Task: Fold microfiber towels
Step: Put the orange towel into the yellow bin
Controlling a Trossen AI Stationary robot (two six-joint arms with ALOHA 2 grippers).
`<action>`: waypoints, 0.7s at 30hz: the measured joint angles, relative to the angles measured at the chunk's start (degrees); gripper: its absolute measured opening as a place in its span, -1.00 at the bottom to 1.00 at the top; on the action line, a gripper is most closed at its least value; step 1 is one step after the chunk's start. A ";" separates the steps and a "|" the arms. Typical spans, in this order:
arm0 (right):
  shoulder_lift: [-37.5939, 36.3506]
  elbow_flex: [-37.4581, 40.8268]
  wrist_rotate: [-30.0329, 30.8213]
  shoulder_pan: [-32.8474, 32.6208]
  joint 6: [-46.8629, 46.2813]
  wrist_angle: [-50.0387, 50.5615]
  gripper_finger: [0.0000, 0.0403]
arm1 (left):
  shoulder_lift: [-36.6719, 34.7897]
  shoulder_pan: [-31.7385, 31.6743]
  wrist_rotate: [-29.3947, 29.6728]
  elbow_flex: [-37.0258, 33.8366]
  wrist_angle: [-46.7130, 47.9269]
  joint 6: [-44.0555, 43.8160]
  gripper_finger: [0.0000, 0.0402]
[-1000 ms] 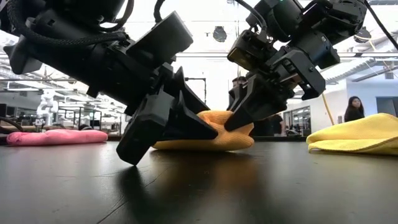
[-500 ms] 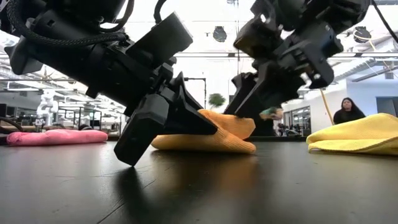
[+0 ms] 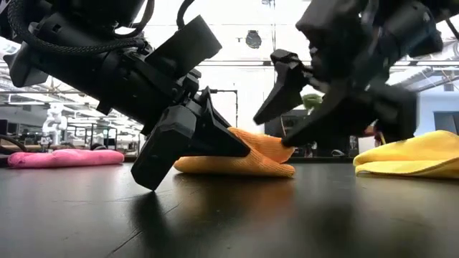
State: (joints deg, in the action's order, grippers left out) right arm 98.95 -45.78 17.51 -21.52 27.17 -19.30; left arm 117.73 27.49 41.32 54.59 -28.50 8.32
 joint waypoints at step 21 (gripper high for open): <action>7.76 -0.07 8.14 -1.44 6.24 -8.58 -0.59 | -4.57 -0.42 -1.35 -0.04 2.29 -8.32 -0.80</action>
State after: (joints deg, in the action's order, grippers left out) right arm 106.71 -45.85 25.66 -22.96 33.42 -27.88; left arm 113.16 27.07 39.97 54.54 -26.21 0.00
